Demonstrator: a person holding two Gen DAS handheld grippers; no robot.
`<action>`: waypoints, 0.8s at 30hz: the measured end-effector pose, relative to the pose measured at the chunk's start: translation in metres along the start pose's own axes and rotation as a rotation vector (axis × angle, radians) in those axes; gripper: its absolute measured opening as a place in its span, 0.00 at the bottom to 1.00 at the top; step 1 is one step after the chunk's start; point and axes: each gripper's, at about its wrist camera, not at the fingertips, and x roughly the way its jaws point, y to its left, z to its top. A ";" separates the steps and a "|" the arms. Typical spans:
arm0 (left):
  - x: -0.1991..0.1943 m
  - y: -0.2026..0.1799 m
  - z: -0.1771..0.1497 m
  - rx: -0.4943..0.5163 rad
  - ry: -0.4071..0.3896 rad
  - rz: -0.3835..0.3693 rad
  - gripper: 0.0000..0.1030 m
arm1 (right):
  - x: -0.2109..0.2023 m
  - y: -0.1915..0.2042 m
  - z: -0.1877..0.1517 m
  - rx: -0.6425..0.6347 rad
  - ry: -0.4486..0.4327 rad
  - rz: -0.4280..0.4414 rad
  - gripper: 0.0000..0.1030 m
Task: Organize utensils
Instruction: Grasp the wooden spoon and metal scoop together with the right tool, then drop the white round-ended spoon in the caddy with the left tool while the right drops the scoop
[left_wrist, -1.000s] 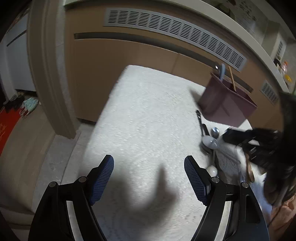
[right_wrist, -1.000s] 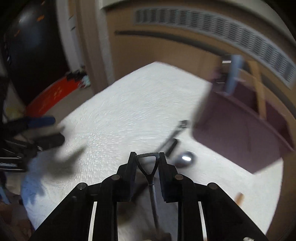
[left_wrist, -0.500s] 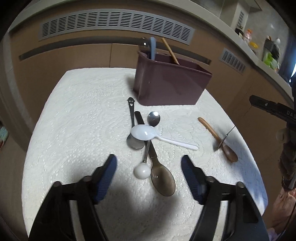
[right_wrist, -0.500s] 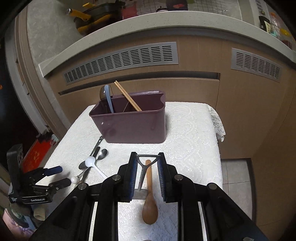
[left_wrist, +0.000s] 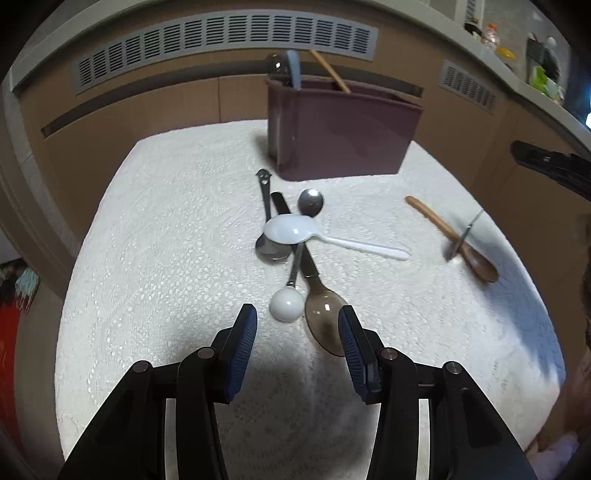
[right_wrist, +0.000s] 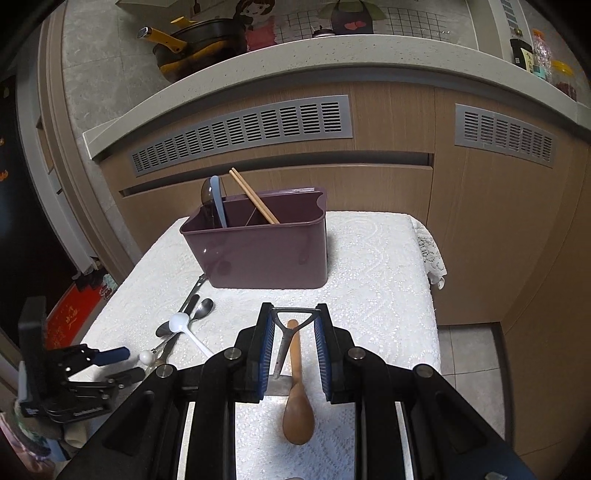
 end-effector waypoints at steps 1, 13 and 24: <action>0.004 0.002 0.001 -0.015 0.006 -0.002 0.46 | -0.001 0.001 -0.001 -0.001 -0.001 0.001 0.19; -0.010 0.003 0.012 -0.055 -0.100 0.035 0.22 | -0.011 0.012 -0.001 -0.017 -0.011 -0.025 0.19; -0.084 -0.014 0.043 -0.018 -0.302 0.034 0.22 | -0.043 0.036 0.004 -0.073 -0.064 -0.025 0.19</action>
